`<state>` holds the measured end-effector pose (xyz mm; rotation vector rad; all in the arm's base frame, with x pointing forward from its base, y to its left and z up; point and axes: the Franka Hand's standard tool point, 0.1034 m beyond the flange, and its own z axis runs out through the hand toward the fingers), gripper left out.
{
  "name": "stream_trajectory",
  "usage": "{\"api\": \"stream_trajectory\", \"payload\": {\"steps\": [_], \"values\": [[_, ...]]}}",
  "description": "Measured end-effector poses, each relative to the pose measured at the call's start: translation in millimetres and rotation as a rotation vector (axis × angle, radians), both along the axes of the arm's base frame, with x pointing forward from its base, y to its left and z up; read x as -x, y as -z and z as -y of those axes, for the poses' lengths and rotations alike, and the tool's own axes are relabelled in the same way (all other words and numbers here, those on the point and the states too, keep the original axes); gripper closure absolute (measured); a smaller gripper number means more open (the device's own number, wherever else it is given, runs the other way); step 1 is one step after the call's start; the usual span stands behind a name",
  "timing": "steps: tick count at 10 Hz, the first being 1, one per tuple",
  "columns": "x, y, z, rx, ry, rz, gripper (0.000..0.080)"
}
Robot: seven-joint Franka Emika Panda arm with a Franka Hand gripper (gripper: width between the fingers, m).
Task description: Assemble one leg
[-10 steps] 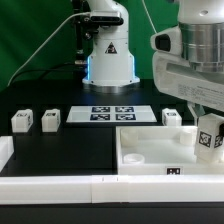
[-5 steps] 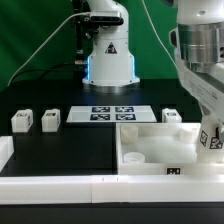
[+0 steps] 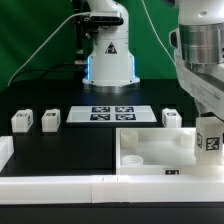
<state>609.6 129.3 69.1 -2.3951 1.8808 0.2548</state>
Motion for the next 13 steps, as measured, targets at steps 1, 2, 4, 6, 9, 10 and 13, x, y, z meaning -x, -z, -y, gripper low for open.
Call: {"api": "stream_trajectory", "payload": {"steps": [1, 2, 4, 6, 9, 10, 13], "values": [[0.1, 0.2, 0.0, -0.007, -0.091, 0.015, 0.0159], [1.0, 0.4, 1.3, -0.016, -0.238, 0.033, 0.0159], [4.3, -0.2, 7.1, -0.041, -0.513, 0.040, 0.0151], [3.0, -0.7, 11.6, -0.060, -0.765, 0.082, 0.0151], [1.7, -0.8, 17.7, -0.094, -1.091, 0.139, 0.0151], [0.9, -1.1, 19.9, -0.092, -1.242, 0.155, 0.0151], [-0.7, -1.6, 19.9, -0.093, -1.480, 0.183, 0.0151]]}}
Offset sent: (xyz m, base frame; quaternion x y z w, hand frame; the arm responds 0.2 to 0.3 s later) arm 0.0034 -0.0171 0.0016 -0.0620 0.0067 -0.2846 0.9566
